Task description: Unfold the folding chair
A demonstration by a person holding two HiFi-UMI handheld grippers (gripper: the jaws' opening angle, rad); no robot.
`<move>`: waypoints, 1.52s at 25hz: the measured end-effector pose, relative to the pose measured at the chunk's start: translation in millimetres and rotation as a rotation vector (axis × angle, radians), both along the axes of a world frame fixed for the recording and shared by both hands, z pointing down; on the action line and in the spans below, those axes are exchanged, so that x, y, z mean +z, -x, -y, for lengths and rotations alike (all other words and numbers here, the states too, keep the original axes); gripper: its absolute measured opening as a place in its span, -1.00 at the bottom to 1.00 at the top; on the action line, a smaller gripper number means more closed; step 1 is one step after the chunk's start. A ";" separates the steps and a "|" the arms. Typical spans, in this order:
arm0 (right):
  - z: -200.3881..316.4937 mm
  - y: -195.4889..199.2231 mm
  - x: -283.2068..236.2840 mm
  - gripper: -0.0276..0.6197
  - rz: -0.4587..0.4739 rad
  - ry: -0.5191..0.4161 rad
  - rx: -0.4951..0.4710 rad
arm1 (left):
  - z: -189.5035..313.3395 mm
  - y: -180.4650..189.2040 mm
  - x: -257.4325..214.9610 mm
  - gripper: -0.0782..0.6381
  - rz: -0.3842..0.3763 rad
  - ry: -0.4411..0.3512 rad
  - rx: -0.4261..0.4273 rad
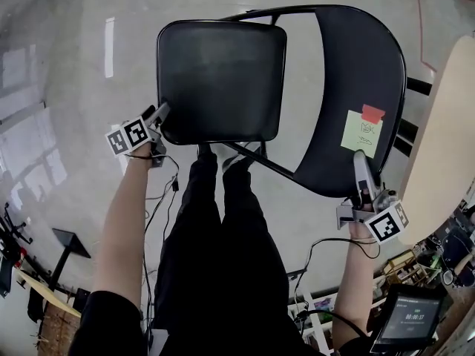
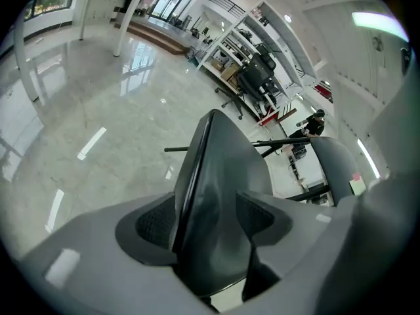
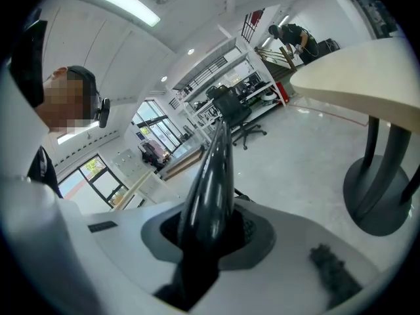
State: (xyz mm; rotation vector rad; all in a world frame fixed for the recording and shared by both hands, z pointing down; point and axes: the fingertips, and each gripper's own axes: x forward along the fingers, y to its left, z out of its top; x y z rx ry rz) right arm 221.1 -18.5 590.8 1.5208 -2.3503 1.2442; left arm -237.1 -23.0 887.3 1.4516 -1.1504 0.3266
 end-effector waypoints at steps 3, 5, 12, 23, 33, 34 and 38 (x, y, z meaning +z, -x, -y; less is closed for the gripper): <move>0.5 2.2 -0.6 -0.67 0.002 0.008 0.009 | 4.5 -12.6 -19.0 0.02 -0.027 -0.017 -0.001; 0.5 2.9 -1.5 -0.67 0.005 0.010 0.017 | 3.2 -19.8 -27.9 0.02 -0.035 -0.020 0.029; 2.9 6.1 0.5 -0.67 0.001 0.005 0.014 | -14.3 -27.8 -43.5 0.02 -0.022 0.000 0.084; 4.8 10.3 -7.5 -0.65 -0.037 0.021 0.017 | -41.6 -44.4 -103.3 0.01 -0.044 -0.016 0.130; 2.3 4.9 -1.1 -0.65 -0.132 0.072 0.033 | -55.9 -64.1 -169.5 0.01 -0.076 -0.071 0.196; 2.0 3.7 1.9 -0.65 -0.134 0.091 0.037 | -57.0 -69.6 -177.8 0.01 -0.080 -0.082 0.209; 11.0 9.3 6.8 -0.65 -0.133 0.145 0.053 | -54.2 -83.9 -220.1 0.01 -0.097 -0.136 0.236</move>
